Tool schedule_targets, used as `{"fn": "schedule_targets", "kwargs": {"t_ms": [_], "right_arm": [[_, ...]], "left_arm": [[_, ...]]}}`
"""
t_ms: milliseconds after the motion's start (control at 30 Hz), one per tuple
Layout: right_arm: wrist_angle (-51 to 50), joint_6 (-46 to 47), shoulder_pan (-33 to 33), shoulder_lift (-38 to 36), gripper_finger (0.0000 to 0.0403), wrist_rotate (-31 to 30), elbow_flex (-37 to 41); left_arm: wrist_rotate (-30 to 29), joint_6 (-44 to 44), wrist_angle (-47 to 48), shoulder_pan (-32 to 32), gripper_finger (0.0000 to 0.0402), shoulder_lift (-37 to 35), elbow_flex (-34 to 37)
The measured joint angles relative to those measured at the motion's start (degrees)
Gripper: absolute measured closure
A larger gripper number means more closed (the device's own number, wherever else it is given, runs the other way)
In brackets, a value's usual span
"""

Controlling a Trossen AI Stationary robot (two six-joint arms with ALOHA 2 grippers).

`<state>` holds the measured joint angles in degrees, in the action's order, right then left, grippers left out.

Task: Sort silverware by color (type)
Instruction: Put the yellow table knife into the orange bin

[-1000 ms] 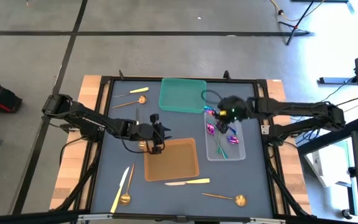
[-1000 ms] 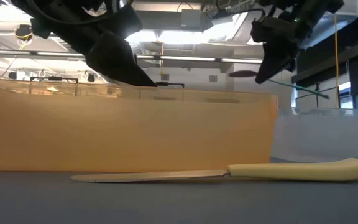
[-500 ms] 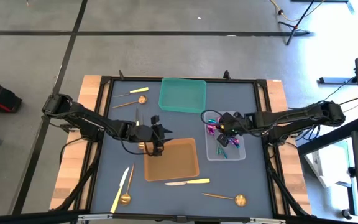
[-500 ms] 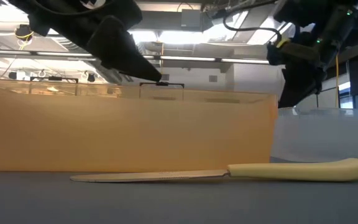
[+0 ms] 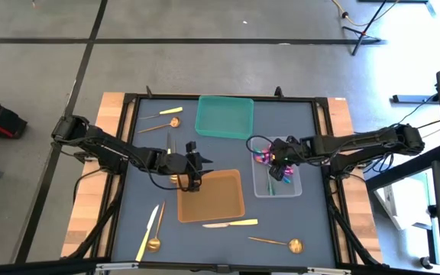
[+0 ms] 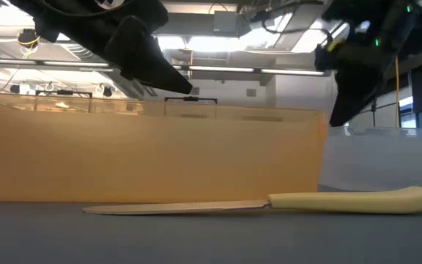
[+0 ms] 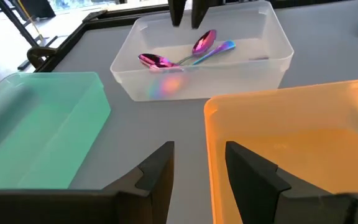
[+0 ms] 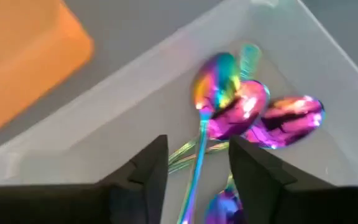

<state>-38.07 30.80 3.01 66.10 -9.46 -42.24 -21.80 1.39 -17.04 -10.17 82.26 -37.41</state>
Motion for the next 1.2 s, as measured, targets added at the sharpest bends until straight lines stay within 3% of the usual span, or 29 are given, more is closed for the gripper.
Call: {"fn": "schedule_targets", "kwargs": {"t_ms": [133, 233, 433, 700, 933, 1200], "right_arm": [[-2.5, -1.1, 3.2, -0.4, 0.0218, 0.5, -5.6], [1.3, -3.1, 7.2, -0.4, 0.021, -0.5, -7.4], [15.8, -4.3, 16.4, 0.3, 0.021, -0.5, -4.7], [23.2, -4.3, 26.6, 7.8, 0.021, -4.8, -2.7], [30.5, -5.3, 29.8, 17.1, 0.021, -4.9, -2.6], [36.9, -5.6, 30.2, 25.1, 0.021, 1.1, -2.6]], "left_arm": [[0.9, 0.0, -0.8, 0.0, 0.0263, 0.0, 0.0], [2.6, 0.1, -0.7, 0.0, 0.0263, 0.0, 0.0], [3.3, 0.1, -1.2, -0.1, 0.0263, 0.0, 0.0], [3.3, 0.0, -3.6, -0.1, 0.0263, 0.0, 0.0], [3.3, 0.0, -3.6, -0.1, 0.0263, 0.0, 0.0], [3.3, 0.0, -3.6, -0.1, 0.0263, 0.0, 0.0]]}}
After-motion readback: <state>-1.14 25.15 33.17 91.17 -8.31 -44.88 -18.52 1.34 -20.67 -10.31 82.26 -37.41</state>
